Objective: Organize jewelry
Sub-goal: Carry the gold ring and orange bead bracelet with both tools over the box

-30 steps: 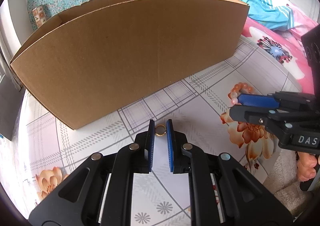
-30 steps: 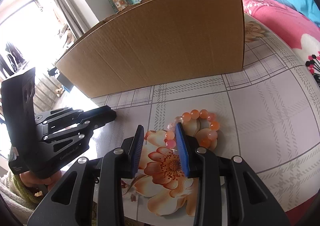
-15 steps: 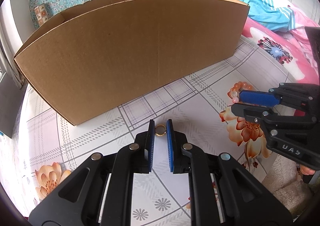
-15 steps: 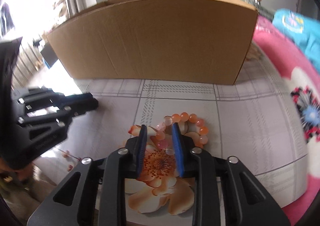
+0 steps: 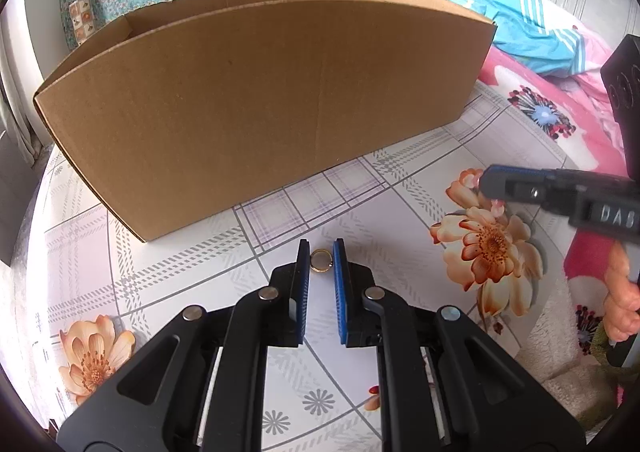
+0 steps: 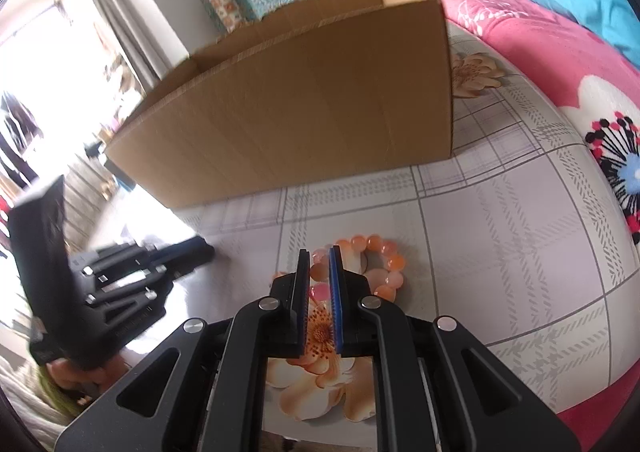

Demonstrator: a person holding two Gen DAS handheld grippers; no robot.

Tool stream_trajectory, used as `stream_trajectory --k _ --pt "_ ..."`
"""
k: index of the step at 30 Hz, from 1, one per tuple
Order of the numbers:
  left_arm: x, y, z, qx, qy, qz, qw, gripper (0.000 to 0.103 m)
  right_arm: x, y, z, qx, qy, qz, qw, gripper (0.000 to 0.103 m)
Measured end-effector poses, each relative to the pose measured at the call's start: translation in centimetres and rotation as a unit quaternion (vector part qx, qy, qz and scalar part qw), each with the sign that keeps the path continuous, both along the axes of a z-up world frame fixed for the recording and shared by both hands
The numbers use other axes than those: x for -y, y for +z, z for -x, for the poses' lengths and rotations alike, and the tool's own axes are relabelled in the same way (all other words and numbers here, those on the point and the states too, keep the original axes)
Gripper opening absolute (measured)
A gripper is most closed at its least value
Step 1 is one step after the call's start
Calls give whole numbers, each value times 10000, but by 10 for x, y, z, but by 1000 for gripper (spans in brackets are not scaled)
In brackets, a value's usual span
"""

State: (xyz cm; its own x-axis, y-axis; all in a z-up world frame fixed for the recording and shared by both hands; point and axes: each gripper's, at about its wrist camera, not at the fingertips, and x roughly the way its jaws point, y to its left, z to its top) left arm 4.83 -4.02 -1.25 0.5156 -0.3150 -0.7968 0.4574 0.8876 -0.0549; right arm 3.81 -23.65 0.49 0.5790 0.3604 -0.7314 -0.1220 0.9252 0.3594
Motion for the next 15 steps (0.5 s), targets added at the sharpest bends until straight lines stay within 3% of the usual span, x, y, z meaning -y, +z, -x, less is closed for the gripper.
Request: stream_trajectory --k 7,15 --pt "-2 17 7 146 -59 97 9998 11 24 15 6 223 -220 -700 9971 10" --pt "-5 51 20 400 -98 344 9986 11 43 42 19 603 -339 -951 9931 10"
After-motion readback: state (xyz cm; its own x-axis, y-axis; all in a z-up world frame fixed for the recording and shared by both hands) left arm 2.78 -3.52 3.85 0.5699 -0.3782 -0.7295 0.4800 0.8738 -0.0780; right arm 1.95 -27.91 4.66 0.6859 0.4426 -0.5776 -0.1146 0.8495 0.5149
